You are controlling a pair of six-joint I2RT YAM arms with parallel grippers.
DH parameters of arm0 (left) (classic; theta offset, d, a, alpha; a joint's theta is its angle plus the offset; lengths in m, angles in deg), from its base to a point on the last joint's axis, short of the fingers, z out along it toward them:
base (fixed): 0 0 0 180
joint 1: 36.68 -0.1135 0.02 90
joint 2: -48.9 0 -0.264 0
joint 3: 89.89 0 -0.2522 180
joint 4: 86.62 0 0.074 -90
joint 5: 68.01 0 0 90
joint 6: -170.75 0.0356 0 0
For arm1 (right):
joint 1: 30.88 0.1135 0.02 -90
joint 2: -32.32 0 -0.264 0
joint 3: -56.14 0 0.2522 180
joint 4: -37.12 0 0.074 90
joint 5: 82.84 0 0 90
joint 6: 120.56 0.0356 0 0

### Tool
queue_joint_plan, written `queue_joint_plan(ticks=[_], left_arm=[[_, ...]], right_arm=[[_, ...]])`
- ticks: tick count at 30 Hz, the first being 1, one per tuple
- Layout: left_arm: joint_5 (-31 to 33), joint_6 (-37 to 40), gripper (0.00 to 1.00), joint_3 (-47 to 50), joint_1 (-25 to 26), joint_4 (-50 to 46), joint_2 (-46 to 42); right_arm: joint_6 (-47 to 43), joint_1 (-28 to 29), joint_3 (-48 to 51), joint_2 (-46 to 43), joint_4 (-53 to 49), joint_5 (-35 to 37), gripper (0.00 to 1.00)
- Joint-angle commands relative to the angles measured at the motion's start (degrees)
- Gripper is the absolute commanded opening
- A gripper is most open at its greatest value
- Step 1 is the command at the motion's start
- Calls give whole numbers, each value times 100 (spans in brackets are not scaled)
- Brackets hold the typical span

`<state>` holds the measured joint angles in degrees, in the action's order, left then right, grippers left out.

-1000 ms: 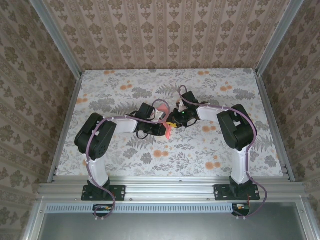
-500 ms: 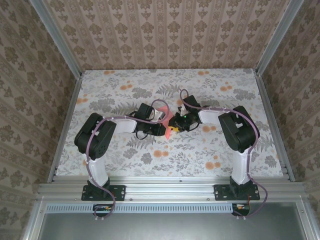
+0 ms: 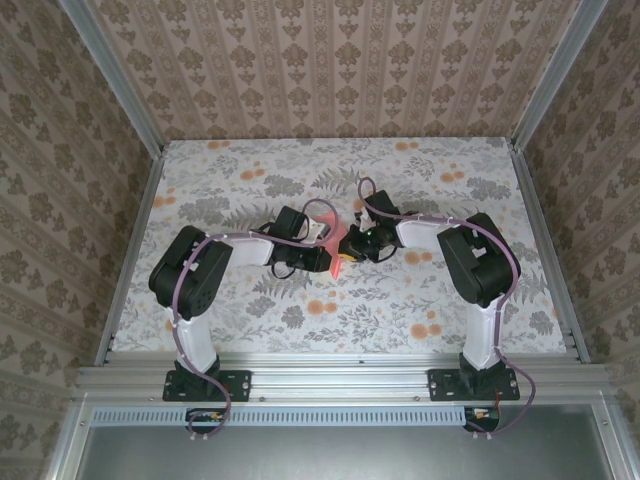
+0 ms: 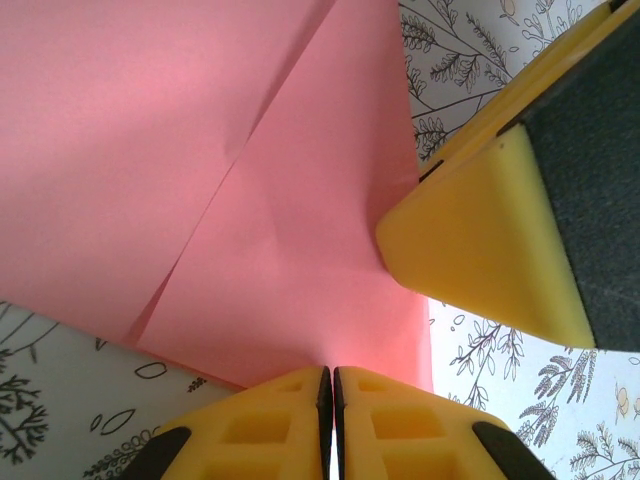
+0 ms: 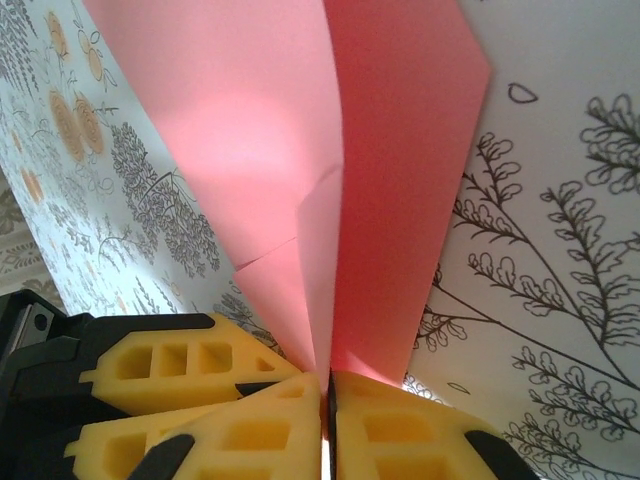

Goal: Fold a paper plane with a square sheet of paper (pick it up from the middle)
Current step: Fourth fold the wing at the center of the table.

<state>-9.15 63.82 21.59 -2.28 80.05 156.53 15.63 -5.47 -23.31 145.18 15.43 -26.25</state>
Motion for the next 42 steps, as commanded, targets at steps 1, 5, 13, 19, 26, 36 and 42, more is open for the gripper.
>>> queue_joint_plan(ticks=[1,5,13,19,26,36,42], left_arm=[[433,-66,13,270,-38,-390,469],[442,-76,13,277,-38,-381,476],[470,-60,12,280,-47,-385,522],[477,-64,11,302,-55,-355,502],[459,-56,10,338,-90,-324,512],[424,-73,10,355,-130,-289,561],[424,-66,10,354,-135,-296,565]], right_arm=[[-112,95,-75,-178,-174,125,10],[-119,162,-95,-133,-192,132,8],[-34,223,-207,-132,-162,81,7],[-69,272,-352,-29,-249,38,8],[-439,333,-580,121,-765,179,9],[-918,351,-745,107,-1407,679,13],[-976,282,-778,-91,-1422,820,21]])
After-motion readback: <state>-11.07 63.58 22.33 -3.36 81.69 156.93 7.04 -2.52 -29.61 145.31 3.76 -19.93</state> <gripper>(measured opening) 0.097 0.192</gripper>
